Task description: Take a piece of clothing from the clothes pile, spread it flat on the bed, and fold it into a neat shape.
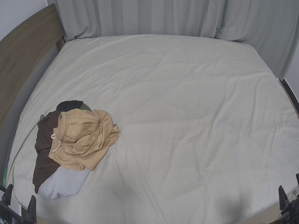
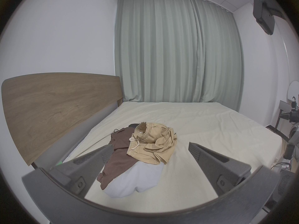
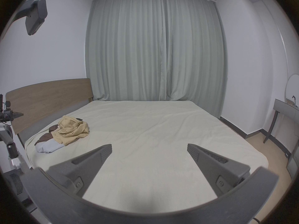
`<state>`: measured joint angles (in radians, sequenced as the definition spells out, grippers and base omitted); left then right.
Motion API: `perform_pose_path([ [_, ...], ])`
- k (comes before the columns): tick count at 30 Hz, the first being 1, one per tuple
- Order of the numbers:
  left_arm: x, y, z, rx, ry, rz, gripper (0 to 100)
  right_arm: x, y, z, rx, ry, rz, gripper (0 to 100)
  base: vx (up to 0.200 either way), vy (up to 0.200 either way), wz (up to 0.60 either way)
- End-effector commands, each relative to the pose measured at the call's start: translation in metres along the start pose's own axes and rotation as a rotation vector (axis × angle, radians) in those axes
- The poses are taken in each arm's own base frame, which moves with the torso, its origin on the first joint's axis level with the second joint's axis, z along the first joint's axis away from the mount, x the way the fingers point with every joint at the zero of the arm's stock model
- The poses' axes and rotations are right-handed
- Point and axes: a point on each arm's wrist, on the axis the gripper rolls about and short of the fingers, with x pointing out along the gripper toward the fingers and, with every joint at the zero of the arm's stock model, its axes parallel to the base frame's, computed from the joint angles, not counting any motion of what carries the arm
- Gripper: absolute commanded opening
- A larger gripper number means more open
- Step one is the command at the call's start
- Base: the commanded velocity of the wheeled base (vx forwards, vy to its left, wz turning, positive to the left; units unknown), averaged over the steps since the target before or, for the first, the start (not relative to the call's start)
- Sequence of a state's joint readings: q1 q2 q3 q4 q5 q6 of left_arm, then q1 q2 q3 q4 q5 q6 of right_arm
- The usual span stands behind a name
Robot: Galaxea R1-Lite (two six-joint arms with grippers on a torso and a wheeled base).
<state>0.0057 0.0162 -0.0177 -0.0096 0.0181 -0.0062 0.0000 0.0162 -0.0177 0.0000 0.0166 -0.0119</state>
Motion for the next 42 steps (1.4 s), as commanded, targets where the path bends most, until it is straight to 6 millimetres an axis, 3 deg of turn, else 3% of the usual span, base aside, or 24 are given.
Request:
perform_pose_path([
  [1,0.000,0.000,-0.005,-0.001,0.000,0.001,100,0.000,0.000,-0.005,0.001,0.001,0.000,100,0.000,0.000,0.00],
  [3,0.000,0.000,-0.004,-0.003,-0.009,0.001,100,0.000,0.000,-0.005,0.001,0.001,0.000,100,0.000,0.000,0.00],
  [6,-0.003,0.000,0.014,-0.004,-0.135,0.006,100,0.000,0.000,-0.005,0.000,0.002,-0.001,100,0.000,0.000,0.00],
  [12,-0.001,0.000,0.004,-0.001,-0.079,-0.006,100,0.000,0.000,-0.005,0.004,0.002,-0.001,100,0.000,0.000,0.00],
  [18,-0.004,0.000,0.022,-0.001,-0.105,-0.011,100,0.000,0.000,-0.005,0.007,0.001,-0.001,100,0.000,0.000,0.00],
  [19,-0.003,0.000,0.035,0.000,-0.102,-0.014,100,0.000,0.000,-0.005,0.009,0.001,-0.001,100,0.000,0.000,0.00],
  [32,0.008,-0.001,0.051,-0.002,-0.035,-0.042,100,0.000,0.000,-0.005,0.013,0.001,-0.001,100,0.000,0.000,0.00],
  [38,0.018,-0.002,0.077,-0.163,0.005,-0.125,100,0.000,0.000,-0.005,0.013,0.001,-0.001,100,0.000,0.000,0.00],
  [42,0.027,-0.003,0.083,-0.198,0.047,-0.152,100,0.000,0.000,-0.005,0.013,0.001,-0.001,100,0.000,0.000,0.00],
])
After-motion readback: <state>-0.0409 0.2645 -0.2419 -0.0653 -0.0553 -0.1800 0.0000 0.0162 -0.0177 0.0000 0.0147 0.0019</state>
